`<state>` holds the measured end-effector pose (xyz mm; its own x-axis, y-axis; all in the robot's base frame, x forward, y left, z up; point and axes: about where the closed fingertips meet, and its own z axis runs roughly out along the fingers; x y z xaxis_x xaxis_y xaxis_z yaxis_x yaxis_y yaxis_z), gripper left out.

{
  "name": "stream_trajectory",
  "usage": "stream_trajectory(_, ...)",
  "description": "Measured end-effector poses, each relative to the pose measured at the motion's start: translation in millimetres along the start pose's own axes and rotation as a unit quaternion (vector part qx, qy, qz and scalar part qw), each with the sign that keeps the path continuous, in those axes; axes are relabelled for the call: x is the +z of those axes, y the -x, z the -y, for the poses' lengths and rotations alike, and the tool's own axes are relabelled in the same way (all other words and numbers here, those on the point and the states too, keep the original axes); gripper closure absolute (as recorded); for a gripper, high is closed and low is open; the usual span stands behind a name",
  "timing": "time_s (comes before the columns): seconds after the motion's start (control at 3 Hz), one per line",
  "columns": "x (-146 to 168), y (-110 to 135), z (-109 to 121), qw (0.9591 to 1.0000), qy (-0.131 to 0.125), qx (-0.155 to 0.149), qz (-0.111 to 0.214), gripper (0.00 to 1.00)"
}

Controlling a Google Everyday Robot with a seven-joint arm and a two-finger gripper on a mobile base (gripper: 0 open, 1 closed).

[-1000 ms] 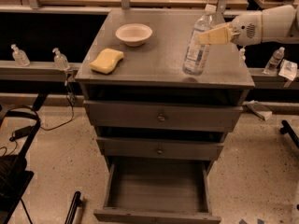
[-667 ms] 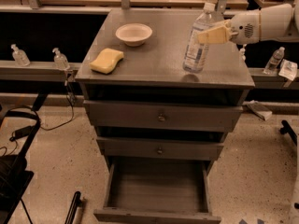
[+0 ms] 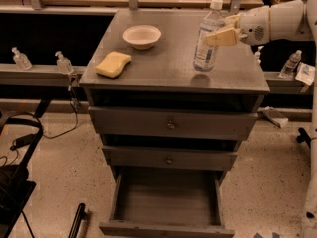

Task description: Pick blue plastic bottle from bottom drawer and place on counter

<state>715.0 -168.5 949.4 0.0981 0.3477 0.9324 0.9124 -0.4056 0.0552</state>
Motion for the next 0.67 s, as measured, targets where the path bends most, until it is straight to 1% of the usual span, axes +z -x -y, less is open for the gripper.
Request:
stream_trajectory(0.33,1.7,0.0,-0.9,0.9992,0.010,-0.039,0.001,1.00)
stream_trajectory(0.67,7.7,5.2,1.9,0.9984,0.009,-0.054,0.013,0.98)
